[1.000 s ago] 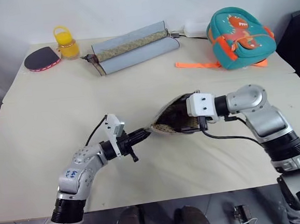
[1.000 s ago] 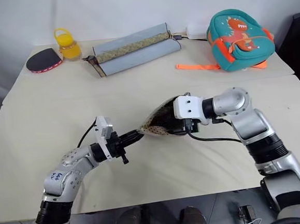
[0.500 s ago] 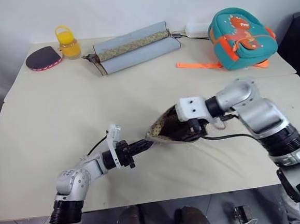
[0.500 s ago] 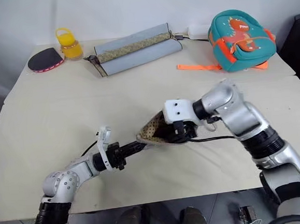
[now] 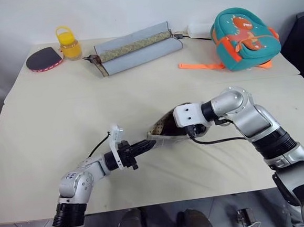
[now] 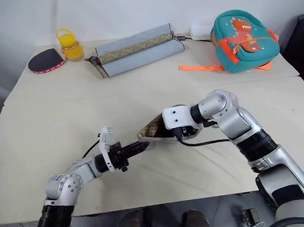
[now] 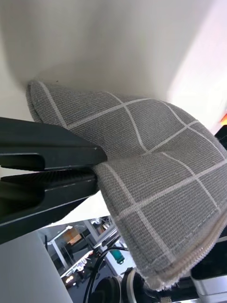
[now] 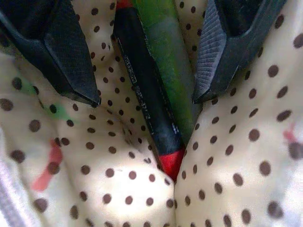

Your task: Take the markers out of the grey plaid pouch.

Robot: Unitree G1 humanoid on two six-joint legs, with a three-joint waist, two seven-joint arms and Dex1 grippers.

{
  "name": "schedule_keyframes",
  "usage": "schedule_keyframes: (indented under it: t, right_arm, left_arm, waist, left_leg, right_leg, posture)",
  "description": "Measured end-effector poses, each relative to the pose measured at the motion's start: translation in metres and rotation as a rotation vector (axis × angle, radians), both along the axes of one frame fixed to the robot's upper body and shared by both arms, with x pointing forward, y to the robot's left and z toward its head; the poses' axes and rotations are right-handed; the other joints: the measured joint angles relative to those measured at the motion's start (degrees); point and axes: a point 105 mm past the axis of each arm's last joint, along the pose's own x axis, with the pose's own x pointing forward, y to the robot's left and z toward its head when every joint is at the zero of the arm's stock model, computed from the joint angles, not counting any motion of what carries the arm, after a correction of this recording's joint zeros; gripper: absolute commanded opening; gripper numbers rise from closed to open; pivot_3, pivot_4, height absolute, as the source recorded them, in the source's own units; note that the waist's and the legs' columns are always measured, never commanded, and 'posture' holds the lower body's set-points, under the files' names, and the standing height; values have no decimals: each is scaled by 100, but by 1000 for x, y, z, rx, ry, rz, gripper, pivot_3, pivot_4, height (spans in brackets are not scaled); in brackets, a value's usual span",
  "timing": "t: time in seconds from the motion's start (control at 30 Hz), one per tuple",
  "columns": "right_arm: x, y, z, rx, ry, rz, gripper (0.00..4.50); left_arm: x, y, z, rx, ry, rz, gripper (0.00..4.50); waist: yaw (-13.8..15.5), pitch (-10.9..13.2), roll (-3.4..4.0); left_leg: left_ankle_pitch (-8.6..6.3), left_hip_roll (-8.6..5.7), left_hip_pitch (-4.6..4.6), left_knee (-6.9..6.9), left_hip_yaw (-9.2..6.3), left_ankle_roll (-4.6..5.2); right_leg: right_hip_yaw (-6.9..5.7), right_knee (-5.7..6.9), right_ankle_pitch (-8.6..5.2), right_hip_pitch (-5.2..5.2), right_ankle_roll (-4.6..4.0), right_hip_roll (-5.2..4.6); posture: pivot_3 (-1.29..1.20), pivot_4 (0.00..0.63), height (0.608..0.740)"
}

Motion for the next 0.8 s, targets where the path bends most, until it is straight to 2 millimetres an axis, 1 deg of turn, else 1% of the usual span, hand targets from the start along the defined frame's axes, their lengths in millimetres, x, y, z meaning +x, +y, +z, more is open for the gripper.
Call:
schedule_keyframes:
  t: [0.1,0.23,0.4,0.5,0.7,0.8]
  right_arm:
    - [-1,-2,-4,-2,20,-3,1940]
    - [-1,1,-9,13,24,-6,1940]
    - [5,11,-11,63,-2,-8,1940]
    - [9,14,-16,78,-5,-22,1940]
    - [15,19,-17,76,-25,-18,1940]
    - [16,20,-18,68,-27,-13,1391]
  left_arm:
    - [1,-1,0,-4,-4,7,0]
    - [1,-2,0,-2,-5,9,0]
    - [2,-1,1,1,-14,12,0]
    - [2,-1,1,2,-14,14,0]
    - [4,1,0,11,-17,28,0]
    - [5,1,0,19,-22,32,0]
  waist:
    - [4,0,0]
    - [-5,0,0]
    - [-6,0,0]
    - [-6,0,0]
    - [-20,0,0]
    - [-26,-2,-3]
  left_leg:
    - [0,0,0,0,0,0]
    - [0,1,1,1,1,0]
    - [0,1,1,1,1,0]
    - [0,0,0,1,1,0]
    - [1,3,5,1,2,-2]
    - [2,4,10,1,2,-3]
  right_leg:
    - [0,0,0,1,0,-1]
    - [-2,0,0,0,0,0]
    - [-2,1,0,0,0,0]
    - [-1,1,0,0,0,1]
    - [-1,3,0,2,-1,1]
    - [0,3,1,5,-2,0]
  posture:
    - [0,150,740]
    - [0,150,740]
    - [0,150,740]
    - [0,150,740]
    - [0,150,740]
    - [0,150,740]
